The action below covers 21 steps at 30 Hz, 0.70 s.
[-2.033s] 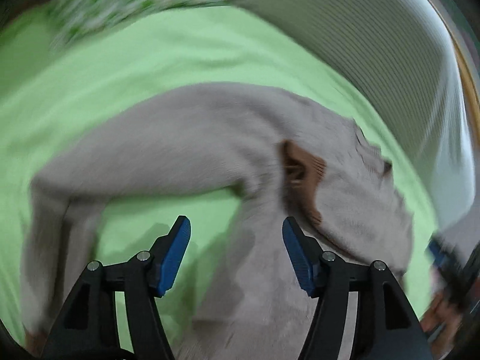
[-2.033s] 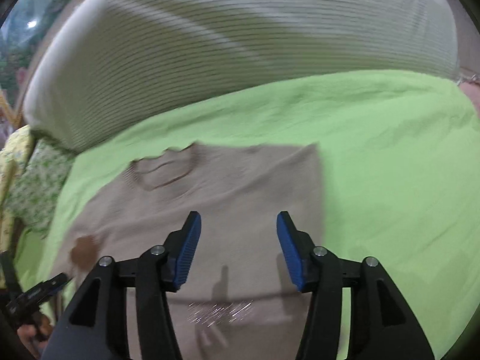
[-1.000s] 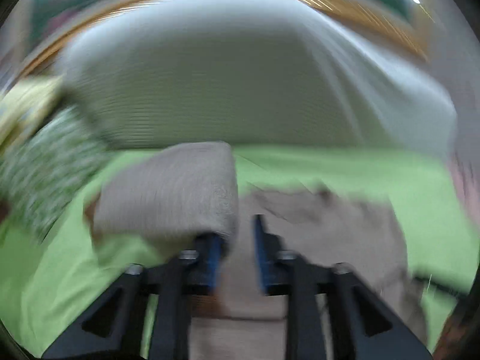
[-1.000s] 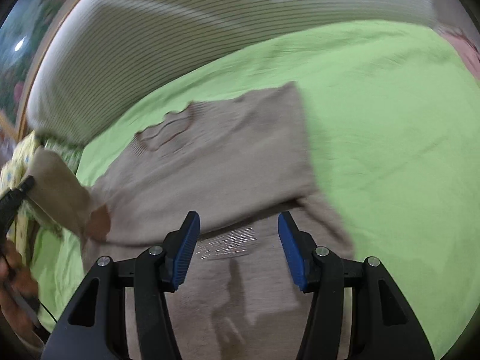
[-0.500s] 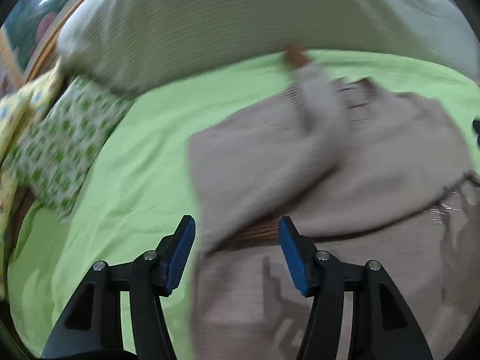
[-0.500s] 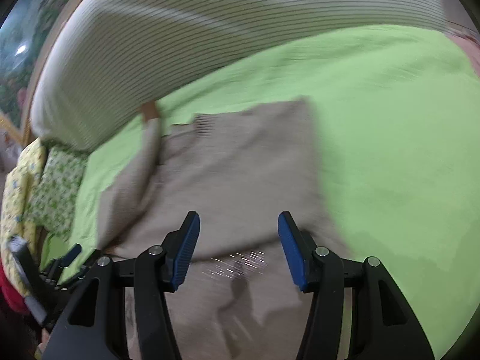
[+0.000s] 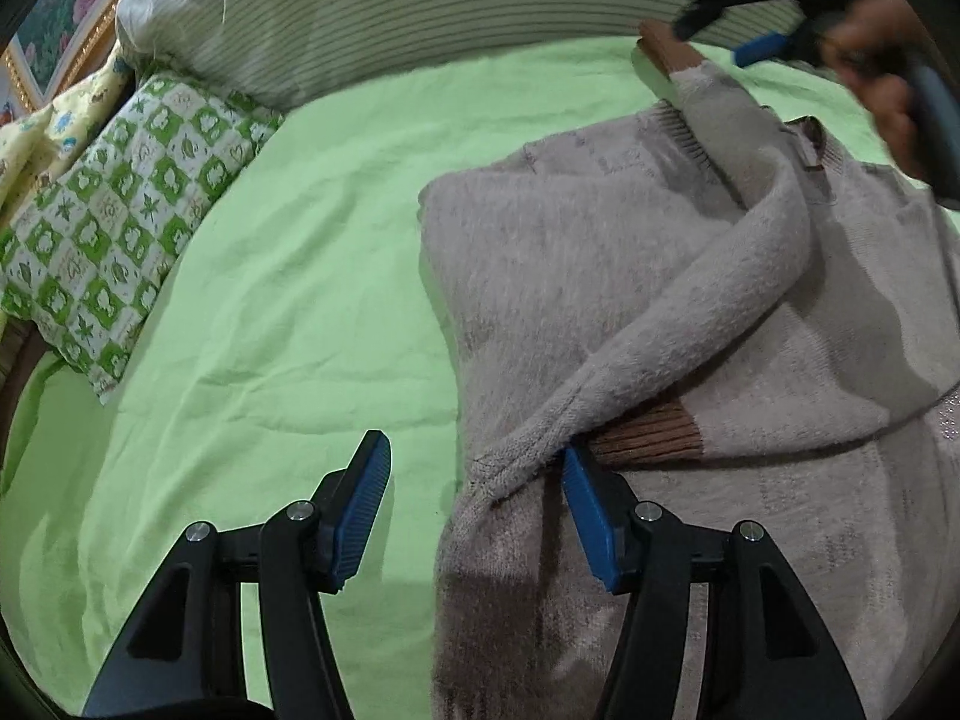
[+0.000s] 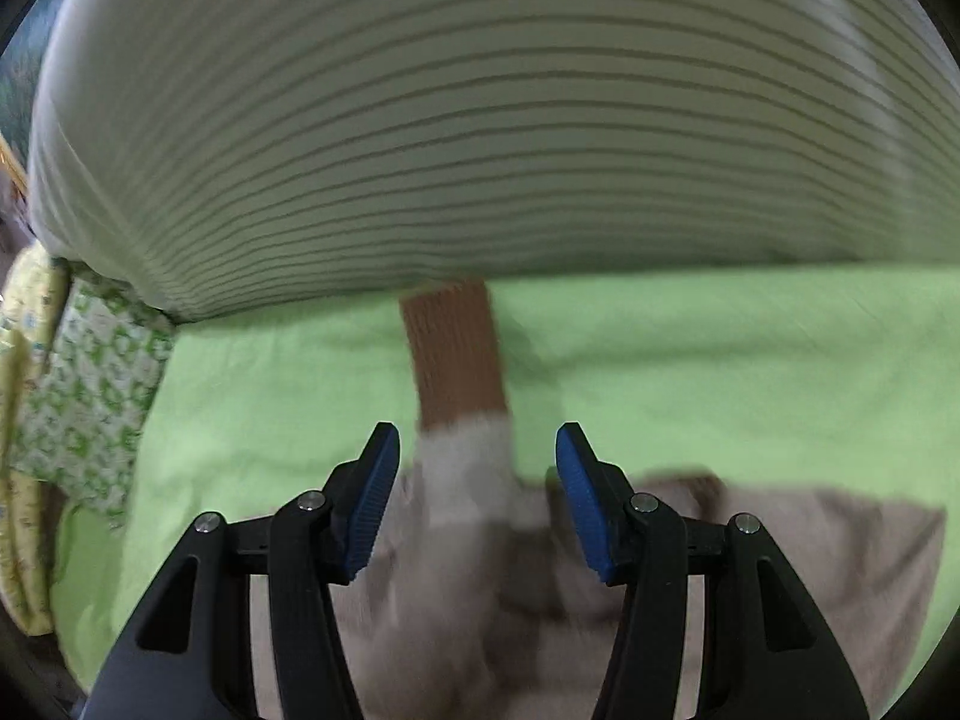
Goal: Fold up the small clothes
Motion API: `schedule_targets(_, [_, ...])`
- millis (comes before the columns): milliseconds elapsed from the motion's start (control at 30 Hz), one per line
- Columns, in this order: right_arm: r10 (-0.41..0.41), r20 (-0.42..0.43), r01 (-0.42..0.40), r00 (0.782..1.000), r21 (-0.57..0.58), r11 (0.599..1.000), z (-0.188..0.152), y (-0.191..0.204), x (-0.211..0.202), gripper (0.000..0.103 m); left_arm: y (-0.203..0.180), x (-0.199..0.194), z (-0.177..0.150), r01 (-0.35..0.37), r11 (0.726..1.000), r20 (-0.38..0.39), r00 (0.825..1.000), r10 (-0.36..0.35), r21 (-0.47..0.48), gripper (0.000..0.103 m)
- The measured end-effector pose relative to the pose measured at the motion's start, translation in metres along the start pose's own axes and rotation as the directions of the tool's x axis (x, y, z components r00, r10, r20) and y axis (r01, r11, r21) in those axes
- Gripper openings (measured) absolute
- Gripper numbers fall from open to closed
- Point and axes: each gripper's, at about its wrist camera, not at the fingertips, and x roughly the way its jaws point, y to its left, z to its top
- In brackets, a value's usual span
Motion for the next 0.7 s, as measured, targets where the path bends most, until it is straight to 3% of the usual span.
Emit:
schedule_targets(100, [-0.208,-0.030,0.200,0.978,-0.166,0.966,0.005,0.031,0.035,0.056,-0.001,0.008,0.002,-0.013,1.000,-0.021,1.000,0.013,-0.008,0.060])
schedule_targets(167, [-0.208,-0.026,0.201,0.978,-0.166,0.965,0.006,0.026,0.040,0.030,0.002,0.012,0.004,-0.017,0.999,-0.039,0.999,0.015,-0.031,0.060])
schedule_targets(200, [-0.166,-0.041,0.160,0.985,-0.117,0.980,0.008,0.015,0.034,0.012,0.004,0.014,0.004,-0.021,0.999,-0.048,0.999,0.019,-0.047,0.060])
schedule_targets(267, [-0.091,0.012,0.091,0.996,-0.046,0.995,0.010,0.000,0.005,0.012,0.009,0.018,0.005,-0.041,0.995,-0.072,0.997,0.035,-0.088,0.059])
schedule_targets(300, [-0.013,0.077,0.013,0.997,0.004,1.000,0.011,-0.014,-0.025,0.012,0.012,0.019,0.004,-0.055,0.993,-0.083,0.995,0.046,-0.105,0.055])
schedule_targets(333, [0.071,0.145,-0.078,0.987,0.045,0.996,0.010,-0.027,-0.053,0.012,0.016,0.023,0.004,-0.074,0.988,-0.109,0.992,0.059,-0.136,0.055])
schedule_targets(400, [0.178,0.291,-0.220,0.940,0.117,0.969,0.000,-0.058,-0.113,0.012,0.026,0.025,0.003,-0.054,0.972,-0.135,0.991,0.023,-0.230,0.055])
schedule_targets(500, [0.229,0.387,-0.325,0.893,0.201,0.924,-0.032,-0.108,-0.173,0.012,0.030,0.024,0.002,-0.054,0.954,-0.138,0.990,0.014,-0.293,0.057])
schedule_targets(600, [0.183,0.363,-0.297,0.914,0.289,0.910,-0.089,-0.161,-0.185,0.012,0.030,0.023,0.000,-0.063,0.938,-0.139,0.990,0.016,-0.342,0.057])
schedule_targets(633, [0.158,0.331,-0.270,0.930,0.326,0.906,-0.103,-0.170,-0.182,0.016,0.031,0.024,-0.001,-0.060,0.932,-0.144,0.990,0.008,-0.358,0.057])
schedule_targets(667, [0.109,0.246,-0.205,0.963,0.405,0.891,-0.128,-0.189,-0.170,0.019,0.031,0.025,-0.002,-0.057,0.929,-0.147,0.989,0.003,-0.365,0.057])
schedule_targets(700, [0.089,0.179,-0.162,0.980,0.452,0.877,-0.138,-0.200,-0.160,0.019,0.033,0.026,-0.002,-0.049,0.928,-0.148,0.989,-0.006,-0.370,0.057])
